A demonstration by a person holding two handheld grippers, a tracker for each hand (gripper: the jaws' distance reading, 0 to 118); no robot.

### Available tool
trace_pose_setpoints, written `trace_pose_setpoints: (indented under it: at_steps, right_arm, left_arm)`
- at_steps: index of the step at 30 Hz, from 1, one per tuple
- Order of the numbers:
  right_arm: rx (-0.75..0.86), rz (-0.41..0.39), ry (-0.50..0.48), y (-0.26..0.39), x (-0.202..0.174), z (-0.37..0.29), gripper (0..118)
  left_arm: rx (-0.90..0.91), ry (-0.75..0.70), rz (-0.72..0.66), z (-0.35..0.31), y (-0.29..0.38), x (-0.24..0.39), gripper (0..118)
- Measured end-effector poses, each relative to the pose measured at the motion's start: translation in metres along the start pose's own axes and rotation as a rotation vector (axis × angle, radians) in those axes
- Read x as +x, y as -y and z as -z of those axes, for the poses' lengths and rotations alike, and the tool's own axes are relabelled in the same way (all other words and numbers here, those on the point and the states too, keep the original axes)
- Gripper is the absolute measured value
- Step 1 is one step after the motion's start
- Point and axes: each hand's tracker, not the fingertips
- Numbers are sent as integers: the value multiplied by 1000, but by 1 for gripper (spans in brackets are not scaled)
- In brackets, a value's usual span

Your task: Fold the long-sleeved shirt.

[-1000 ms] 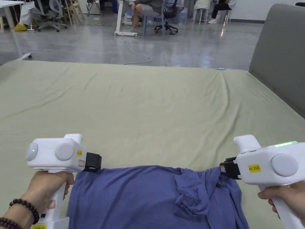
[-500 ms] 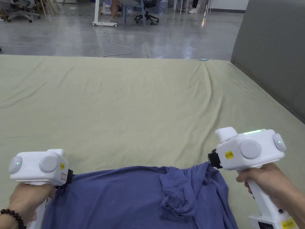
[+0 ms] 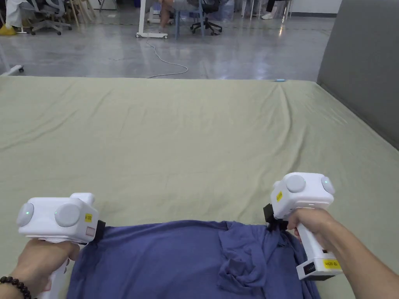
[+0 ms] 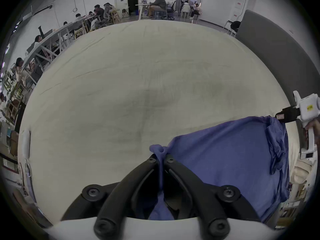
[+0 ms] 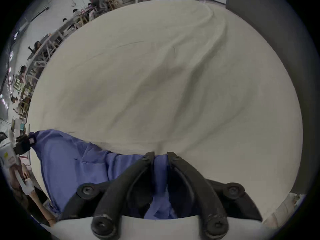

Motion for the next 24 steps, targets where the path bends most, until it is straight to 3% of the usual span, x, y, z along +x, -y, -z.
trace_pose_setpoints:
  at_steps: [4,7,11,15,18,24]
  right_arm:
    - [58,-23,10,8,1,-32,8]
    - [165,-42,-51,24,8,-77,8]
    - [271,-128,-83,67,11,-136,8]
    - [346,-162,-113,129,14,-186,8]
    - [352,-205,-112,179,15,-203,8]
    - [221,-318,-44,271,16,-182,8]
  left_arm:
    - [34,21,-2,-21,5,-3,0]
    - [77,51,15,-51,9,-8,0]
    - [117,90,31,-104,30,-12,0]
    - [136,168,98,-156,70,-11,0]
    - [65,160,239,-174,105,-9,0]
    - [-115,208,278,-160,183,-4,0]
